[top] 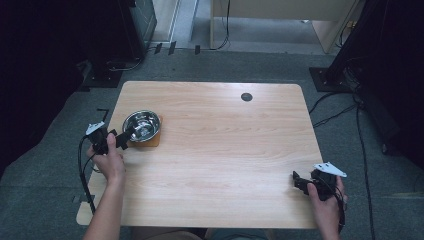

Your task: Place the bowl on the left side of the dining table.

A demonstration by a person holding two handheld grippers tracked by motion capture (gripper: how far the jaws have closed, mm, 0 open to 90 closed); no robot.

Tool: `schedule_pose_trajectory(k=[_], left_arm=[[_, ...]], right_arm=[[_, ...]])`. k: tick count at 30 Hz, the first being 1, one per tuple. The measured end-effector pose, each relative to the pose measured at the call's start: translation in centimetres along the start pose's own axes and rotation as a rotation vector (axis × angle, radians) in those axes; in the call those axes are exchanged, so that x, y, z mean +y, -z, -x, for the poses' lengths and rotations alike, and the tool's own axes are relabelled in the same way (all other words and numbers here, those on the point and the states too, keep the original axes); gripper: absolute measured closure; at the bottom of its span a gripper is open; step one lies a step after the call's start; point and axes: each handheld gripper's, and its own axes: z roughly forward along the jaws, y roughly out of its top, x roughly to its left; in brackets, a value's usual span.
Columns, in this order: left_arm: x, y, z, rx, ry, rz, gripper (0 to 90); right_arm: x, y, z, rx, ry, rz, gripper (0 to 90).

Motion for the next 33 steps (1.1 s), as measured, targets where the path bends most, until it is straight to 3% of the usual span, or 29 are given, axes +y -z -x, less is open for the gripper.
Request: schedule_pose_trajectory(k=[5,17,33], left_arm=[[-0.3,0.6,0.2,-0.008,-0.029,-0.01,10.3],[-1.0,1.5,0.0,-0.017,-0.047,-0.014,9.7],[-2.6,2.8,0.6,-0.026,-0.112,-0.024,9.6]], right_arm=[[0.0,0.0,0.0,0.0,0.0,0.0,11.4],[0.0,0.0,0.0,0.0,0.0,0.0,11.4],[0.0,0.0,0.0,0.0,-0.001,-0.001,11.4]])
